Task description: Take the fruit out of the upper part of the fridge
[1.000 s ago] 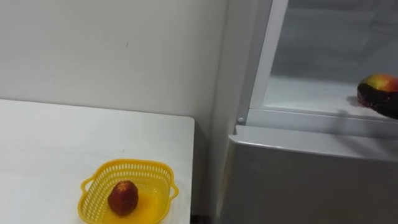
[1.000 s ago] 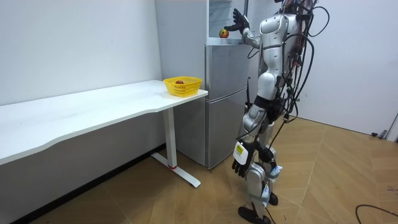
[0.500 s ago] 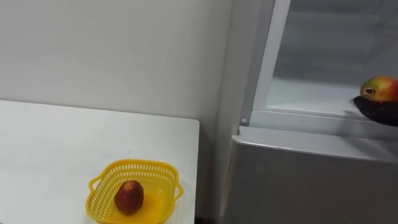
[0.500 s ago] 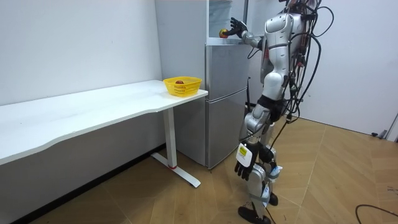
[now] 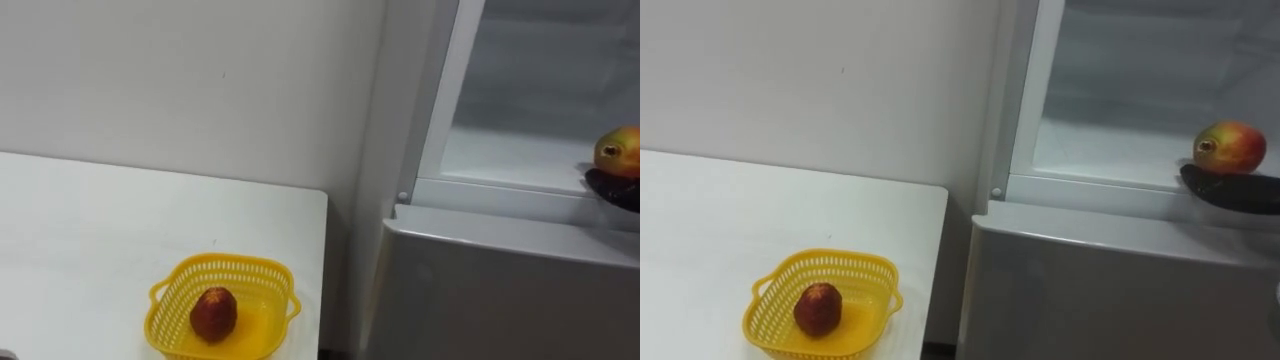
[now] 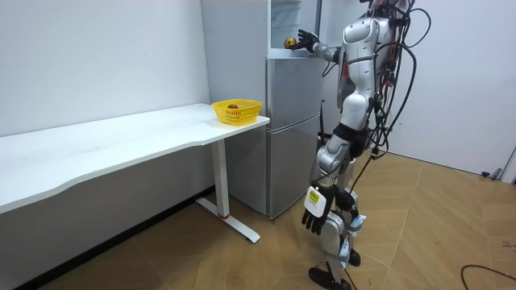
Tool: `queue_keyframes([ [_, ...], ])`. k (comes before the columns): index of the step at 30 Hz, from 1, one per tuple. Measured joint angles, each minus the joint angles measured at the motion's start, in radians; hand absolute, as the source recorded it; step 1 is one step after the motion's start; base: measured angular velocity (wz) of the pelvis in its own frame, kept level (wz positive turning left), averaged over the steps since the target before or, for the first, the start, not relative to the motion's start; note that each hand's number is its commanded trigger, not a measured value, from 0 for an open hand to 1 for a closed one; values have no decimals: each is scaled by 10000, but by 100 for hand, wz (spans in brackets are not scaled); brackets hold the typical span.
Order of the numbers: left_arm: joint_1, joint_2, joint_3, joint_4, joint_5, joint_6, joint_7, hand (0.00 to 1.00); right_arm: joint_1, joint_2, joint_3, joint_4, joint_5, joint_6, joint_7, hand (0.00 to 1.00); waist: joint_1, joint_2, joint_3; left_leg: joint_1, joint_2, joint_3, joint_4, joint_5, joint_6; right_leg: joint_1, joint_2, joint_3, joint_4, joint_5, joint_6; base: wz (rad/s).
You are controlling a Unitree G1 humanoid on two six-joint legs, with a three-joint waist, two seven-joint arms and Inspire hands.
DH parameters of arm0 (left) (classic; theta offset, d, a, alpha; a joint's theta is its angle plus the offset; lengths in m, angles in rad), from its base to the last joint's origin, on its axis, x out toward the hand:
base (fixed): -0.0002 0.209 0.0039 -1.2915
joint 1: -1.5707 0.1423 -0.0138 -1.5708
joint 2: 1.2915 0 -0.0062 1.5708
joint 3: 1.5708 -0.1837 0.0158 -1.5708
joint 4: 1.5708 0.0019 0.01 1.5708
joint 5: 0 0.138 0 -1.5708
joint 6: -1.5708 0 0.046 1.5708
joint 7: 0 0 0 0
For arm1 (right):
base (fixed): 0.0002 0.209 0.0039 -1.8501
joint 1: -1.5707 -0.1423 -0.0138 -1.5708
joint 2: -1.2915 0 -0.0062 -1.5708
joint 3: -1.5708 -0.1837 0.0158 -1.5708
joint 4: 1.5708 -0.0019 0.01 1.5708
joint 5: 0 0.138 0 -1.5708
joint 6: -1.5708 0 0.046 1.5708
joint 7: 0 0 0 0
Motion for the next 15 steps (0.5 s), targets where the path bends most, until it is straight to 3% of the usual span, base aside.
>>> queue_keyframes([
  [15,131,133,7,-14,-18,125,-39,0,-5,-3,-1,27,179,185,-21,0,34,-17,6,-133,-35,-174,88,6,-2,37,-12,-239,-3,0,0,4],
])
